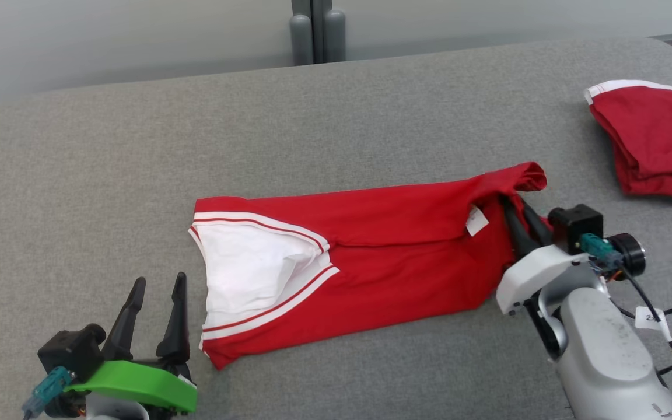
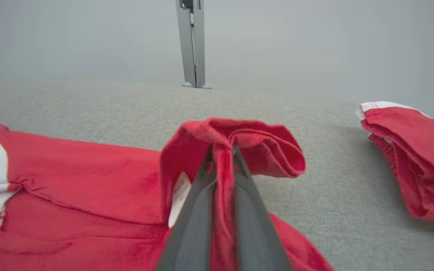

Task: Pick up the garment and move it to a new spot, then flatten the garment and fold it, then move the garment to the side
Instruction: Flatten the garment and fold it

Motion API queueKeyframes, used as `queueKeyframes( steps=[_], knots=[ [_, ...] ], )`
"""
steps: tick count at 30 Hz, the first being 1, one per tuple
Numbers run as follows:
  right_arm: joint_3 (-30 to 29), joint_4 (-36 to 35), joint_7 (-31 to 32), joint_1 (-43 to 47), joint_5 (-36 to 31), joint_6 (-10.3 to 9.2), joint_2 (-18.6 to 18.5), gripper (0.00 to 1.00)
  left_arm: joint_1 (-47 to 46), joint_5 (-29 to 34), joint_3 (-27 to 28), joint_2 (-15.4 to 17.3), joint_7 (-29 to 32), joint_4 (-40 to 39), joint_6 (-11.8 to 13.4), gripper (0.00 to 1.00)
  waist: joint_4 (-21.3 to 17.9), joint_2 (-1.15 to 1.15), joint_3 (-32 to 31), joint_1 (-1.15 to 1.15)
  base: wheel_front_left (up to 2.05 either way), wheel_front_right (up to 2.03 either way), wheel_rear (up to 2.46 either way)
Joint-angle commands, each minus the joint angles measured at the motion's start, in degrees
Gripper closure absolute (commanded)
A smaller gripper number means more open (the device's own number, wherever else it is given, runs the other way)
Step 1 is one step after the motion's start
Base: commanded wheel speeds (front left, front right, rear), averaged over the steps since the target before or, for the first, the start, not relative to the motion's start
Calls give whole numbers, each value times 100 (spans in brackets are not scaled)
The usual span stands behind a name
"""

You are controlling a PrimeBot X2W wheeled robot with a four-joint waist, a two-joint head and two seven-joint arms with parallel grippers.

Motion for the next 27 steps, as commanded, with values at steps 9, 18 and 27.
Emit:
queueKeyframes(
  steps=[9,18,27],
  knots=[
    [1551,-355,19,-244,923,-9,41,100,-59,45,-28,-105,-17,70,-92,0,361,0,-38,0,0,0,0],
    [2972,-252,146,-779,1868,-9,39,100,-265,118,-125,-299,-17,205,-202,0,952,0,33,0,0,0,0],
    [4054,175,318,-1153,2646,-9,38,100,-481,195,-237,-468,-17,398,-306,0,1400,0,122,0,0,0,0]
  ],
)
